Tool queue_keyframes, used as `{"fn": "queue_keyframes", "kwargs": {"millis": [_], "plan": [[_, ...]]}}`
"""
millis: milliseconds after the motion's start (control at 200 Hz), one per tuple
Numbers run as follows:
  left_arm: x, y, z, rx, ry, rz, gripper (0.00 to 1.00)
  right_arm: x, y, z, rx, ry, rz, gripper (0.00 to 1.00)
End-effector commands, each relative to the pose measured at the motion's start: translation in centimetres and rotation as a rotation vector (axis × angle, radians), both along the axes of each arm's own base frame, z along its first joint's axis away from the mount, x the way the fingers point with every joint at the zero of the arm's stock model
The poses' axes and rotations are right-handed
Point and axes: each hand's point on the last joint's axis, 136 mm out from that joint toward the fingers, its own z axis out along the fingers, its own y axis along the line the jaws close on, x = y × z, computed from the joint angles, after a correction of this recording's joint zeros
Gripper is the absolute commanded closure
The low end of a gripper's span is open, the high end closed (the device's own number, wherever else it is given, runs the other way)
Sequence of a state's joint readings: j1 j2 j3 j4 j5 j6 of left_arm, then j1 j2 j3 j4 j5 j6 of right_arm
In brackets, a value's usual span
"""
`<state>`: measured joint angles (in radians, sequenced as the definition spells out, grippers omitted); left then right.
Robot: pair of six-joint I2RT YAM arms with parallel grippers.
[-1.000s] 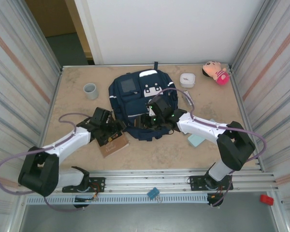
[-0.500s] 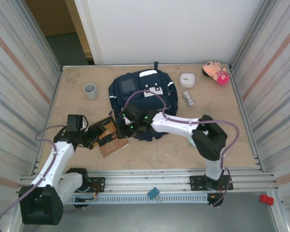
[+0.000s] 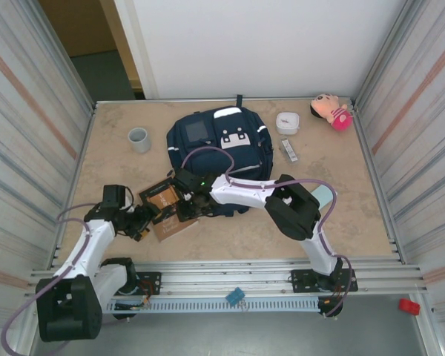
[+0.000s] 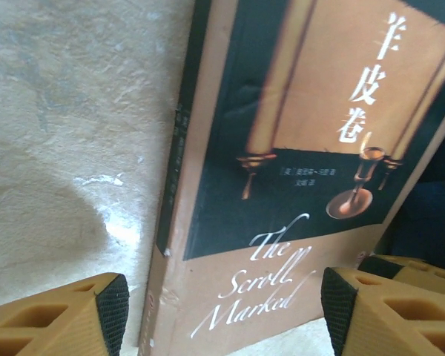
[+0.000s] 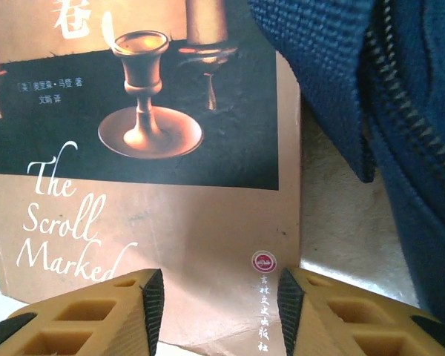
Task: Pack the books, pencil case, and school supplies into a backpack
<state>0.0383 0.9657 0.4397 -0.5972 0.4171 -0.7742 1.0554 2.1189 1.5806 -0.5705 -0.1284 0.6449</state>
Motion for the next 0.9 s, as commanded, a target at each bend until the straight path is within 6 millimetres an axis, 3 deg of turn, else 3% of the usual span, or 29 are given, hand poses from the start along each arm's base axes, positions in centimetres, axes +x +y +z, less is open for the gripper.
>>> {"fn": "queue_keyframes", "kwargs": {"millis": [0,220,521,661,757,897], "plan": [[0.1,-0.2,-0.8,-0.007,-0.013,-0.033,0.29,0.2,-2.9,-3.3,-0.112,0.058,-0.054,0.55],[1.1,-1.8,-0.5,-0.108,-0.049,-0.061,0.32,0.1,-2.6,-3.8,-0.037,0.127,-0.085,0.58],[2.3,-3.3,5.3,-0.216,-0.205,-0.055,0.33,-0.3,-2.0,-3.7,0.021,0.176,-0.095,0.59],[2.3,-3.5,5.0,-0.23,-0.215,-0.056,0.32,-0.4,-1.8,-3.7,0.028,0.185,-0.09,0.59],[2.4,-4.5,4.2,-0.309,-0.192,-0.062,0.31,-0.5,-1.7,-3.7,0.035,0.193,-0.087,0.61],[3.1,-6.1,4.6,-0.311,-0.207,-0.124,0.31,-0.5,-1.5,-3.6,0.047,0.195,-0.09,0.66]]}}
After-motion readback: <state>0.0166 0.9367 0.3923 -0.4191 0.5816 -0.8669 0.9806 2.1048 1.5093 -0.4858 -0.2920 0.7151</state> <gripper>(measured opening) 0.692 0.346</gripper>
